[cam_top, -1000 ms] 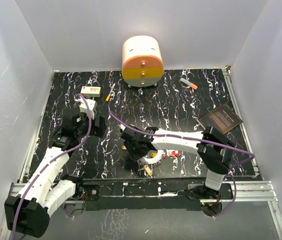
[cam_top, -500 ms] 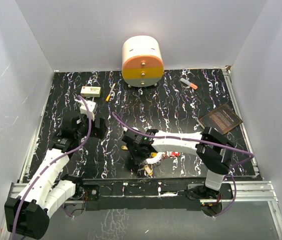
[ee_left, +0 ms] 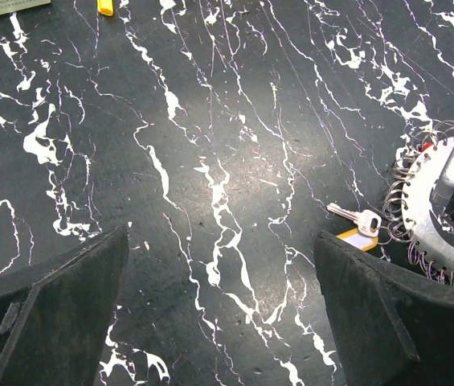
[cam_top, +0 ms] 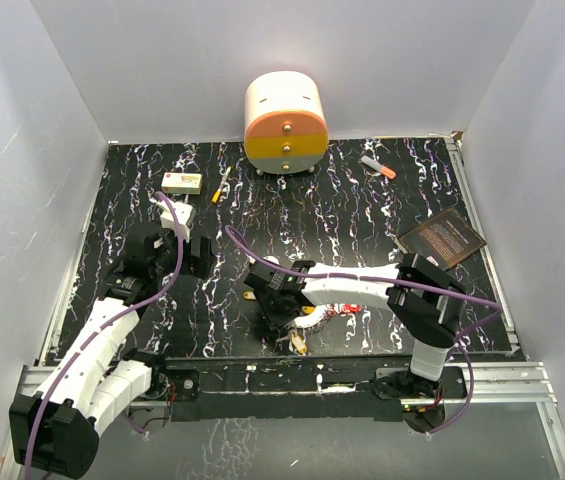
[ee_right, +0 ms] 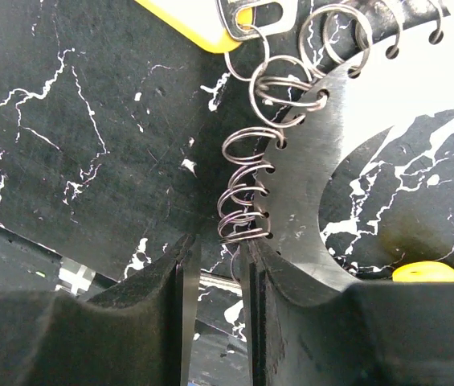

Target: Put the keys on the keyring

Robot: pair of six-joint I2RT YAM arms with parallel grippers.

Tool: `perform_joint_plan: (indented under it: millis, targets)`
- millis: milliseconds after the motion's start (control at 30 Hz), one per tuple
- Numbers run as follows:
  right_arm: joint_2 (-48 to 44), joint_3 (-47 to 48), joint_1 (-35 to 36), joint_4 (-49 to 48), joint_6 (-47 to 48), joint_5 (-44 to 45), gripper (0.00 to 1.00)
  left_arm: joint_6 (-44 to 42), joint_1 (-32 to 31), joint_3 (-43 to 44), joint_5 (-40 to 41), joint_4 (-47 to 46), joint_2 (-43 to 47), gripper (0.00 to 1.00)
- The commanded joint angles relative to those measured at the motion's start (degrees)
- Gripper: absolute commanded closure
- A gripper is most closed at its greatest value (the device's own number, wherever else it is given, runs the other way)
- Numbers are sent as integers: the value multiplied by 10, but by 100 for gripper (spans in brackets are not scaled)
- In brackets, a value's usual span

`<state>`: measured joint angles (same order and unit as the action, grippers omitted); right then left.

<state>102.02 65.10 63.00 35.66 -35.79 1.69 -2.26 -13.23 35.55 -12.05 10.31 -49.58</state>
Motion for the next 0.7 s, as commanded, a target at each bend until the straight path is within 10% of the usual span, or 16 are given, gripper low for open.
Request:
perform_joint_plan:
  millis: [0,467,667]
  targets:
    - [3,20,2,-29,-6,6,67,8,4,-3,-10,-8,14,4]
    - [-60,-9,3,-57,-3,47,92,16,4,-7,-36,-7,16,4]
    - [-157,-63,-6,-118,14,-12,92,3,4,19,-204,-7,1,4]
